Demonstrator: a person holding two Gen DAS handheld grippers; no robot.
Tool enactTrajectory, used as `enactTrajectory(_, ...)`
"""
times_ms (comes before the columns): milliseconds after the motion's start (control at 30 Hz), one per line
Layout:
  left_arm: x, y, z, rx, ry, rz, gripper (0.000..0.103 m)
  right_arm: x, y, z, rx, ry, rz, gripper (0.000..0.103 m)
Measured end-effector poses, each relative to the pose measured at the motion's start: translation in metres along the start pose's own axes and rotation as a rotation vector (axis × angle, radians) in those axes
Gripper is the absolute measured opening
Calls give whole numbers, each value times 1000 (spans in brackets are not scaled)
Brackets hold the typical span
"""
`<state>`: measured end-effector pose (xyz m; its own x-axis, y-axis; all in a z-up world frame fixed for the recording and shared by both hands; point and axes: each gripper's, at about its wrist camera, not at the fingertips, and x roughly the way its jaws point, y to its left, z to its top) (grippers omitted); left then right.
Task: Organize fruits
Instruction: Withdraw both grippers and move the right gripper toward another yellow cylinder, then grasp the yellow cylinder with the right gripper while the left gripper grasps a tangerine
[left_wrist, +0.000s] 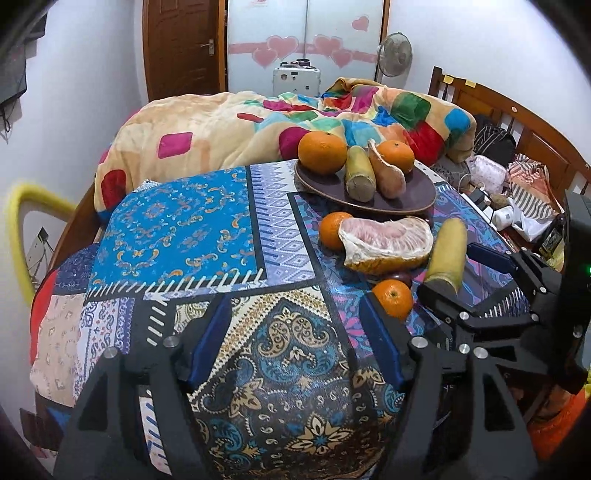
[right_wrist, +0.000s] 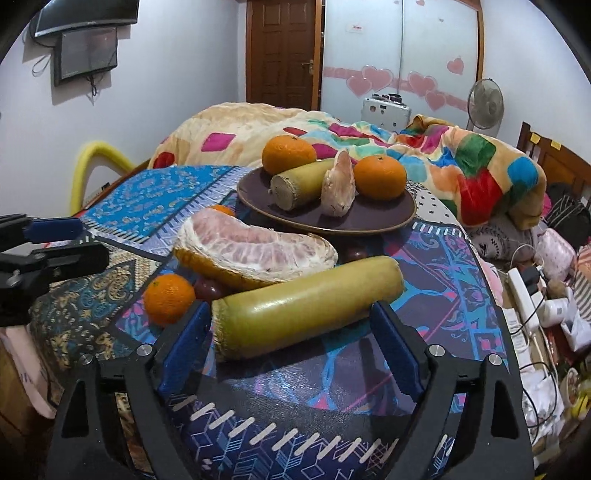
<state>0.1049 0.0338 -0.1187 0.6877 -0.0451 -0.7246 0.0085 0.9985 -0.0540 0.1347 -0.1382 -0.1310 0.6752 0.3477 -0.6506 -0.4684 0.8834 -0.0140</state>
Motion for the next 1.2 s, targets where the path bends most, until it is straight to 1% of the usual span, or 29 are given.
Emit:
enactTrajectory(100, -1, -4, -4, 0, 9, -19, 73, -2, -5, -3, 12, 6, 34, 83)
enactTrajectory(167, -1, -8, -6, 5, 11, -31, 74, -6, -9, -7, 18, 8, 62, 75)
enactTrajectory(233, -2, -14, -8, 16, 10, -41, 74, -13, -13, -10, 18, 10, 78, 64)
enactTrajectory(367, 0, -26, -10, 42, 15, -65, 74, -29, -20, -19, 3, 3, 56, 54)
enactTrajectory(533, 11, -39, -10, 61, 22, -79, 73, -38, -36, -22, -7, -1, -6, 53)
enactTrajectory(600, 16, -42, -10, 61, 27, -94, 68, -38, -46, -23, 10, 5, -29, 53)
enactTrajectory(633, 18, -44, -9, 64, 30, -99, 63, -38, -49, -22, 17, 7, -33, 53)
enactTrajectory(667, 20, -46, -9, 68, 34, -103, 60, -38, -52, -23, 28, 11, -37, 53)
enactTrajectory(767, 27, -48, -6, 66, 42, -103, 60, -40, -55, -24, 53, 15, -25, 53)
enactTrajectory(900, 33, -46, -4, 47, 49, -119, 58, -47, -50, -18, 59, -28, -6, 54)
enactTrajectory(967, 35, -47, -3, 45, 51, -123, 51, -44, -43, -11, 43, -39, -9, 58)
enactTrajectory(1000, 37, -47, -3, 44, 54, -131, 48, -41, -41, -9, 39, -40, -11, 59)
enactTrajectory(1033, 38, -47, -3, 43, 58, -141, 42, -38, -41, -8, 36, -39, -10, 60)
enactTrajectory(1067, 38, -47, -4, 44, 59, -148, 39, -33, -38, -7, 33, -32, -7, 60)
enactTrajectory(1133, 37, -48, -4, 47, 54, -166, 33, -24, -36, -6, 36, -17, -1, 60)
enactTrajectory(1200, 36, -47, -4, 47, 48, -160, 33, -14, -37, -6, 46, 0, 8, 60)
